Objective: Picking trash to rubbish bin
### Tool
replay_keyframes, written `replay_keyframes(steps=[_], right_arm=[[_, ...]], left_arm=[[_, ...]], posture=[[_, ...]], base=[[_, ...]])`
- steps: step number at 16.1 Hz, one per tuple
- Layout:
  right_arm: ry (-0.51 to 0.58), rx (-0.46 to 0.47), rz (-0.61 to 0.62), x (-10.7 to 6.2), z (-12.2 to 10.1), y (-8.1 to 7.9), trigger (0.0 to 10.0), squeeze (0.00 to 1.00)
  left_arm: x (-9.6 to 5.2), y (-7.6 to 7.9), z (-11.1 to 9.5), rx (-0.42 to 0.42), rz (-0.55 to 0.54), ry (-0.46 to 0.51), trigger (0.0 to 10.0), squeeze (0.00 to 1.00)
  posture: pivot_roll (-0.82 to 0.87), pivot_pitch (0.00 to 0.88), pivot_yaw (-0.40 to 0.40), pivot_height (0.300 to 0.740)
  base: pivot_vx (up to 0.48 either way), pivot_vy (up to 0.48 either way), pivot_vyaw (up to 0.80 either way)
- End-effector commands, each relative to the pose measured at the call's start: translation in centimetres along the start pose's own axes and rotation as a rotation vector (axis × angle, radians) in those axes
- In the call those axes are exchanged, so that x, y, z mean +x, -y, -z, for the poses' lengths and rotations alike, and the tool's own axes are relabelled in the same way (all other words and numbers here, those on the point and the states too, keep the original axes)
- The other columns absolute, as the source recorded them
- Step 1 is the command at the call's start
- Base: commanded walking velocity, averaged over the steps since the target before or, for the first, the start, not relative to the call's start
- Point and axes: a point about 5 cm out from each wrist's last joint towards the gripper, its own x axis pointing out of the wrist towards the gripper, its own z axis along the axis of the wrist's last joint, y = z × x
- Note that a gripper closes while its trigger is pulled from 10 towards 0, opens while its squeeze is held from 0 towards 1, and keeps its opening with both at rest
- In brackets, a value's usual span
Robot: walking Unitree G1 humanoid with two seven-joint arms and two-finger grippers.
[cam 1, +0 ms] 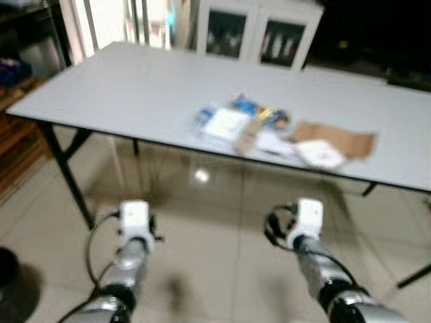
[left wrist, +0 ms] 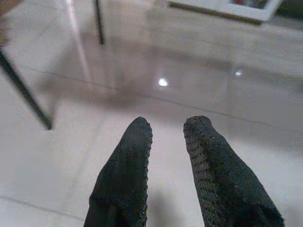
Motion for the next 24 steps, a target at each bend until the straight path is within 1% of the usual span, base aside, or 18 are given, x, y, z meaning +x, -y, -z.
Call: replay_keyframes(steps=[1,5,7,9,10,12,13,14,15,16,17,18,19,20,21,22,23,24], right_arm=[[0.009,0.012,-0.01,0.2,-0.3,-0.5,10.0,0.0],[0.007,0.007,-0.018,0.2,-0.3,-0.7,10.0,0.0],[0.026,0.002,-0.029,0.3,-0.7,-0.8,10.0,0.0],[0.084,-0.029,-0.052,0.6,-2.0,-1.2,10.0,0.0],[0.147,-0.055,-0.076,0.7,-3.4,-1.7,10.0,0.0],[0.238,-0.075,-0.091,0.9,-5.3,-2.2,10.0,0.0],[0.312,-0.08,-0.101,0.9,-6.8,-2.5,10.0,0.0],[0.39,-0.083,-0.118,0.8,-8.6,-3.1,10.0,0.0],[0.464,-0.073,-0.133,0.6,-10.4,-3.7,10.0,0.0],[0.522,-0.064,-0.145,0.4,-11.9,-4.2,10.0,0.0],[0.551,-0.06,-0.152,0.3,-12.6,-4.5,10.0,0.0],[0.663,-0.031,-0.178,-0.5,-15.7,-5.8,10.0,0.0],[0.715,-0.028,-0.199,-1.0,-17.1,-6.5,10.0,0.0],[0.748,-0.011,-0.211,-1.4,-18.0,-7.2,10.0,0.0],[0.755,0.0,-0.225,-1.6,-18.4,-7.7,10.0,0.0],[0.745,-0.014,-0.247,-1.6,-18.5,-8.5,10.0,0.0],[0.741,-0.021,-0.256,-1.6,-18.4,-8.8,10.0,0.0],[0.734,-0.028,-0.264,-1.7,-18.2,-9.1,10.0,0.0]], left_arm=[[0.1,-0.8,-0.4,0.015,-0.014,0.009,10.0,0.0],[0.3,-0.4,-0.6,0.044,-0.01,0.0,10.0,0.0],[0.5,-0.1,-1.5,0.046,0.0,0.039,10.0,0.0],[0.9,0.5,-3.7,0.081,0.021,0.142,10.0,0.0],[1.2,0.7,-5.8,0.113,0.016,0.228,10.0,0.0],[1.0,0.6,-7.1,0.146,-0.006,0.32,10.0,0.0],[1.0,0.7,-9.5,0.162,-0.014,0.426,10.0,0.0],[0.6,1.0,-12.0,0.172,-0.007,0.539,10.0,0.0],[0.1,1.3,-14.0,0.19,-0.002,0.622,10.0,0.0],[-0.3,1.4,-15.5,0.199,-0.001,0.678,10.0,0.0],[-0.5,1.5,-16.1,0.189,0.008,0.702,10.0,0.0],[-1.3,1.9,-18.8,0.182,0.025,0.788,10.0,0.0],[-1.7,1.9,-20.0,0.175,0.019,0.829,10.0,0.0],[-2.1,2.0,-20.9,0.146,0.026,0.851,10.0,0.0],[-1.9,2.3,-20.6,0.134,0.06,0.823,10.0,0.0],[-1.5,2.7,-19.8,0.149,0.062,0.779,10.0,0.0],[-1.4,2.8,-19.5,0.149,0.064,0.774,10.0,0.0],[-1.5,3.2,-19.3,0.128,0.07,0.773,10.0,0.0]], posture=[[0.05,0.007,-0.093,0.74],[0.05,0.011,-0.095,0.74],[0.04,0.014,-0.095,0.74],[0.04,0.014,-0.095,0.74],[0.04,0.01,-0.095,0.74],[0.04,0.008,-0.093,0.74],[0.04,0.004,-0.092,0.74],[0.04,0.001,-0.091,0.74],[0.03,0.0,-0.088,0.74],[0.04,0.0,-0.088,0.74],[0.04,0.0,-0.089,0.74],[0.03,0.0,-0.086,0.74],[0.04,0.0,-0.086,0.74],[0.04,0.0,-0.086,0.74],[0.04,0.0,-0.087,0.74],[0.05,0.0,-0.091,0.74],[0.04,0.0,-0.09,0.74],[0.04,0.0,-0.089,0.74]], base=[[0.0,-0.48,0.0],[0.0,-0.094,0.0],[0.0,0.0,0.0],[0.0,0.0,0.0],[0.0,0.0,0.0],[0.0,0.0,0.0],[0.0,0.0,0.0],[0.0,0.0,0.0],[0.0,0.0,0.0],[0.0,0.0,0.0],[0.0,0.0,0.0],[0.0,0.0,0.0],[0.0,0.0,0.0],[0.0,0.0,0.0],[0.0,0.0,0.0],[0.0,0.0,0.0],[0.0,0.0,0.0],[0.0,0.0,0.0]])
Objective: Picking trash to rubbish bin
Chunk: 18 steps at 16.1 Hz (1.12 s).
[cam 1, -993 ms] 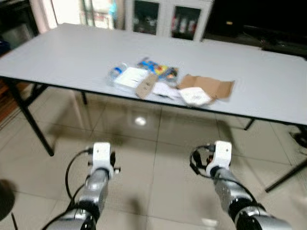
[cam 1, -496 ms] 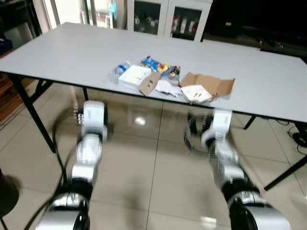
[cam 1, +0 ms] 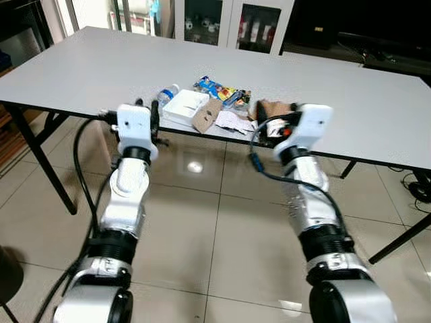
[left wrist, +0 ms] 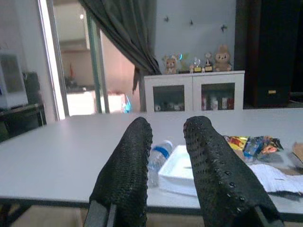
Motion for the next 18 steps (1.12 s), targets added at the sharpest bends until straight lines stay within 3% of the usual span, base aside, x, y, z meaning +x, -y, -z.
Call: replay_keyframes(steps=[1,3,7,8,9,18], right_arm=[[0.007,0.0,0.005,0.0,-0.5,0.0,10.0,0.0],[-0.003,0.004,0.013,-0.1,-0.7,-0.2,10.0,0.0],[-0.019,0.004,0.011,0.0,-0.8,-0.1,10.0,0.0],[-0.022,0.003,0.011,0.1,-0.9,-0.1,10.0,0.0],[-0.023,0.003,0.014,0.1,-0.9,-0.1,10.0,0.0],[-0.033,0.017,0.017,0.3,-1.1,-0.2,10.0,0.0]], left_arm=[[-0.1,0.6,-0.2,-0.013,0.015,-0.006,10.0,0.0],[-0.2,1.1,-0.3,-0.019,0.038,-0.02,10.0,0.0],[0.0,0.6,-0.8,-0.003,0.042,-0.009,10.0,0.0],[0.1,0.6,-0.9,-0.003,0.041,-0.01,10.0,0.55],[0.1,0.6,-1.0,-0.002,0.037,-0.011,10.0,1.0],[0.5,0.4,-1.6,0.0,0.02,-0.011,10.0,1.0]], posture=[[0.05,0.0,-0.09,0.74],[0.05,0.0,-0.089,0.74],[0.05,0.0,-0.086,0.74],[0.05,0.0,-0.087,0.74],[0.05,0.0,-0.087,0.74],[0.05,0.006,-0.088,0.74]], base=[[0.319,0.0,0.0],[0.48,0.0,0.0],[0.48,0.0,0.0],[0.48,0.0,0.0],[0.48,0.0,0.0],[0.48,0.0,0.0]])
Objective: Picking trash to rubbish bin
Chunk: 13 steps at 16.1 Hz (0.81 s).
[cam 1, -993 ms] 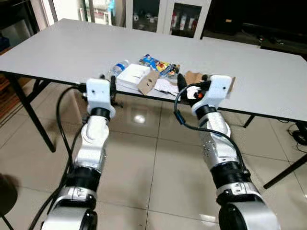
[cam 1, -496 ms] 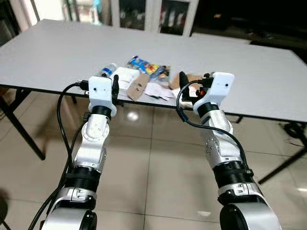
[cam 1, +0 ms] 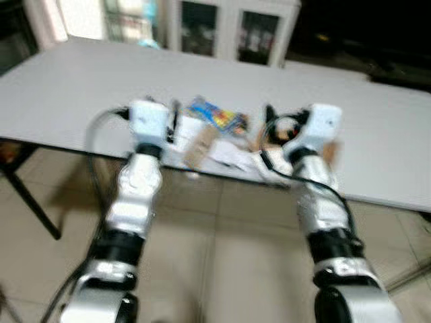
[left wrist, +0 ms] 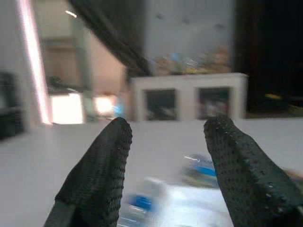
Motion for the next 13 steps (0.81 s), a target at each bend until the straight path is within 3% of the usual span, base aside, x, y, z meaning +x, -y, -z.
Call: replay_keyframes(steps=[1,13], right_arm=[[0.007,-0.009,0.002,-0.16,-0.28,0.45,10.0,0.0],[-0.001,-0.008,-0.001,-0.24,-0.21,0.38,10.0,0.0]], left_arm=[[0.0,0.79,0.16,-0.023,0.011,-0.018,10.0,1.0],[-0.01,1.52,0.08,-0.033,0.037,-0.026,10.0,1.0]], posture=[[0.05,0.006,-0.088,0.74],[0.05,0.018,-0.087,0.74]], base=[[0.48,0.0,0.0],[0.449,0.0,0.0]])
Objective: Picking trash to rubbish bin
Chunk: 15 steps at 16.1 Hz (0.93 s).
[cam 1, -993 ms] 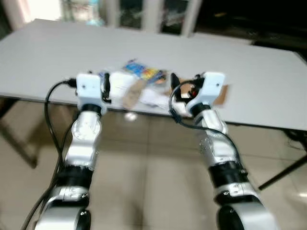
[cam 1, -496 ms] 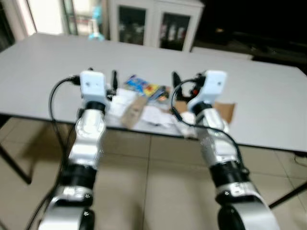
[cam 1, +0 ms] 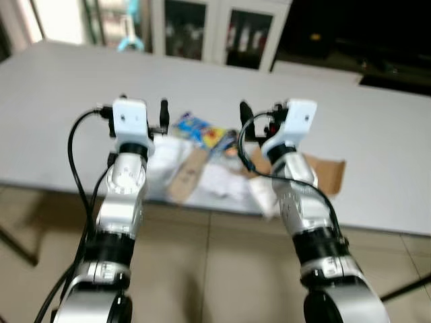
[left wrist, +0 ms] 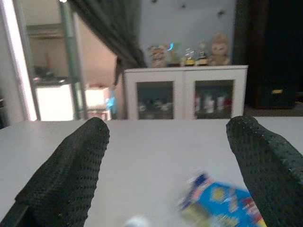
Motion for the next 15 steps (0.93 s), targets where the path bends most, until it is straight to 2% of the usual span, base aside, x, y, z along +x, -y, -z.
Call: replay_keyframes(steps=[1,3,4,5,15], right_arm=[[0.004,-0.007,0.036,-0.1,-0.36,1.15,10.0,0.0],[0.003,-0.006,0.037,-0.11,-0.35,1.17,10.0,0.0],[0.003,-0.006,0.036,-0.11,-0.35,1.17,10.0,0.0],[0.003,-0.005,0.036,-0.11,-0.35,1.16,10.0,0.0],[-0.003,0.0,0.034,-0.17,-0.17,1.08,10.0,0.0]], left_arm=[[0.14,1.28,-0.22,-0.007,0.039,0.0,10.0,1.0],[0.19,1.23,-0.12,0.006,0.026,-0.007,10.0,1.0],[0.22,1.18,-0.12,0.022,0.018,-0.007,10.0,0.43],[0.23,1.18,-0.16,0.027,0.017,-0.003,10.0,0.0],[0.14,1.39,0.18,0.013,0.036,-0.039,10.0,0.0]], posture=[[0.04,0.017,-0.087,0.74],[0.04,0.016,-0.087,0.74],[0.05,0.016,-0.088,0.74],[0.05,0.015,-0.088,0.74],[0.04,0.02,-0.087,0.74]], base=[[0.394,0.0,0.0],[0.343,0.0,0.0],[0.0,0.0,0.0],[0.0,0.0,0.0],[0.0,0.0,0.0]])
